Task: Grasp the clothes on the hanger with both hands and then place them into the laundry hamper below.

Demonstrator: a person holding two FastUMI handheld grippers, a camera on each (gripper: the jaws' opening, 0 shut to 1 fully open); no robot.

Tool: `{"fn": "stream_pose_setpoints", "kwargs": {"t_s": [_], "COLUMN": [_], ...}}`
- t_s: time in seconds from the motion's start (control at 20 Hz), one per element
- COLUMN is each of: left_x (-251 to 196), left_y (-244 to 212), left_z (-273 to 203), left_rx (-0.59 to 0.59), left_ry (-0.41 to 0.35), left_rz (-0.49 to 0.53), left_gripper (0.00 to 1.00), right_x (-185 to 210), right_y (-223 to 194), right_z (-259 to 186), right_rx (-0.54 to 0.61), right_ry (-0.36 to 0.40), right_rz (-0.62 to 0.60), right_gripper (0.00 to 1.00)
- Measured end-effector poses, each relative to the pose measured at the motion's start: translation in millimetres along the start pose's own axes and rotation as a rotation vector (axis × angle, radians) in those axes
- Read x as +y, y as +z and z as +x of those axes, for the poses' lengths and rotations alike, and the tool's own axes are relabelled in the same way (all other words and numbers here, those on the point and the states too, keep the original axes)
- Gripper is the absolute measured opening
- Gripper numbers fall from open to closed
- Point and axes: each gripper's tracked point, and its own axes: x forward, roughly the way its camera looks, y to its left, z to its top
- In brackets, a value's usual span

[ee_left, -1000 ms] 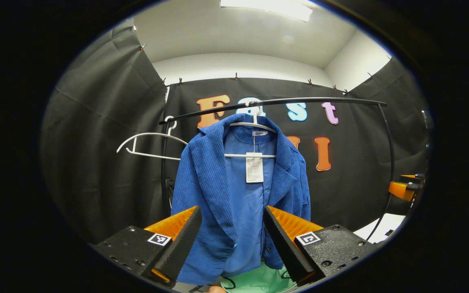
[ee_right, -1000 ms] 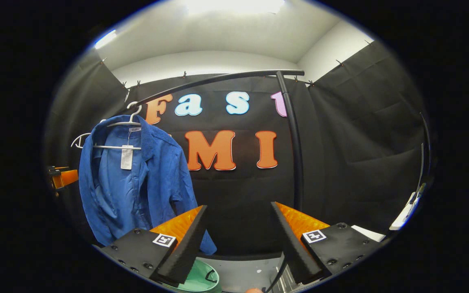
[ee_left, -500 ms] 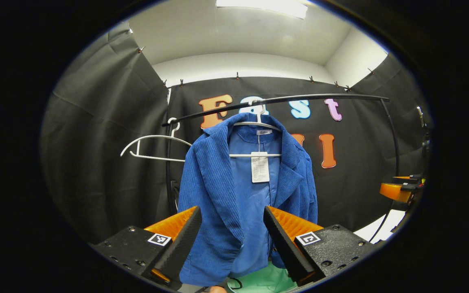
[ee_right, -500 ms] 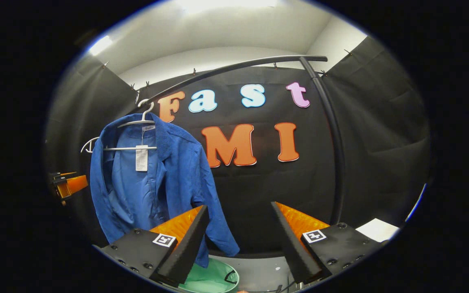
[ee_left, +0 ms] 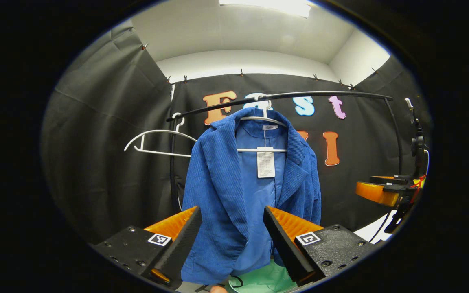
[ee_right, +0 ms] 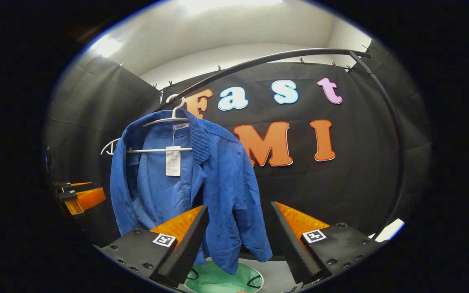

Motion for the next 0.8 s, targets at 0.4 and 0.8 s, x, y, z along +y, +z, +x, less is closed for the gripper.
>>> {"fn": "stream_pose_setpoints", "kwargs": {"t_s": [0.4,0.8], "left_x": [6.0,9.5], "left_y": [0.0,0.2], "left_z": [0.5,2.4], "left_rx": [0.006,0.010], "left_ry": [0.042,0.076], "left_rz": [-0.038,-0.013], "left_gripper": [0.96,0.96], "right_x": [55.1,65.9], "right_y": [-8.2,-17.0], "right_z": [66.1,128.4], "right_rx": [0.037,0.070], "right_ry": [0.098,0.072], "right_rz": [0.047,-0.013], "right_gripper": [0.89,0.89]}}
